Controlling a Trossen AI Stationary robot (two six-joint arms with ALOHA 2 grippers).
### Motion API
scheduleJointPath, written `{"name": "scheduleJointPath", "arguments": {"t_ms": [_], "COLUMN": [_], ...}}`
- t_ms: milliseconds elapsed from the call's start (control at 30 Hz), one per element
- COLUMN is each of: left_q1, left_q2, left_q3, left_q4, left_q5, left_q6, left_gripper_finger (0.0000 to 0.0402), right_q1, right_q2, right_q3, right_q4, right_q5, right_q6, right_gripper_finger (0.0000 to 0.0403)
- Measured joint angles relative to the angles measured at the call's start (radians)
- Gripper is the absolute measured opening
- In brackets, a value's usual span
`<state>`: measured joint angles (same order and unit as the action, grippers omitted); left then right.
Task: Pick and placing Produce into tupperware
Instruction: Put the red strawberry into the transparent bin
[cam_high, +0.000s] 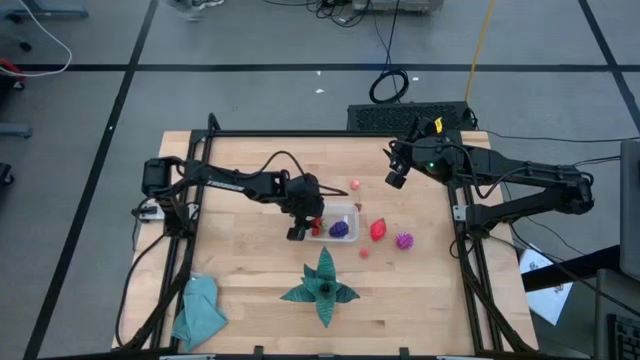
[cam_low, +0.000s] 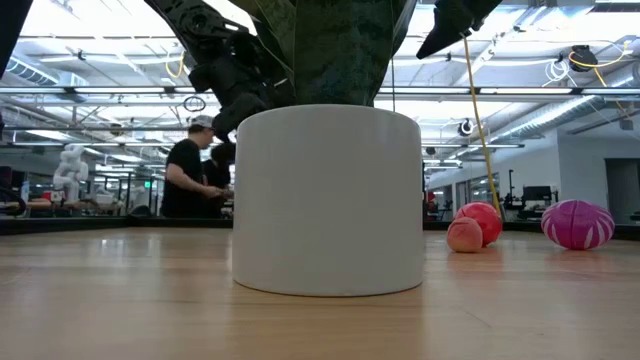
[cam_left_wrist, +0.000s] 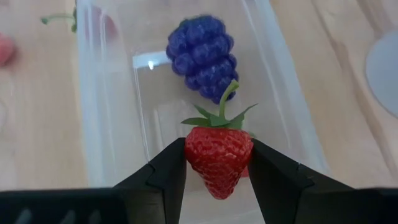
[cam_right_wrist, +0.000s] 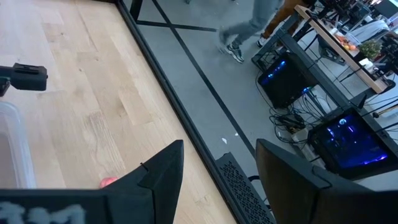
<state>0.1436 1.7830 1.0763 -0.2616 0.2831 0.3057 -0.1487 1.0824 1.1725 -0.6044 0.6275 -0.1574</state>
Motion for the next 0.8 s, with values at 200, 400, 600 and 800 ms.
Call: {"name": "scheduleJointPath", "arguments": {"t_ms": [200,400,600,800], "left_q1": [0.0,0.0,0.0,0.0], "left_q2": [-0.001,-0.001,-0.001,-0.001], "left_q3": [0.0,0.0,0.0,0.0], "left_q4": [0.002,0.004,0.003,0.001], "left_q5": [-0.03,-0.03,-0.03,-0.026], "left_q6": [-0.013,-0.013,-0.013,-0.01], "left_gripper_finger": [0.0159,0.0159,0.0159,0.0174], "right_q1": [0.0,0.0,0.0,0.0], "right_q2": [0.0,0.0,0.0,0.0], "right_q3": [0.0,0.0,0.0,0.0], "right_q4": [-0.001,-0.001,-0.001,-0.001], "right_q5": [0.0,0.0,0.0,0.0], "right_q6": [0.0,0.0,0.0,0.0], "right_gripper_finger": [0.0192,0.0192,0.0192,0.0192]}}
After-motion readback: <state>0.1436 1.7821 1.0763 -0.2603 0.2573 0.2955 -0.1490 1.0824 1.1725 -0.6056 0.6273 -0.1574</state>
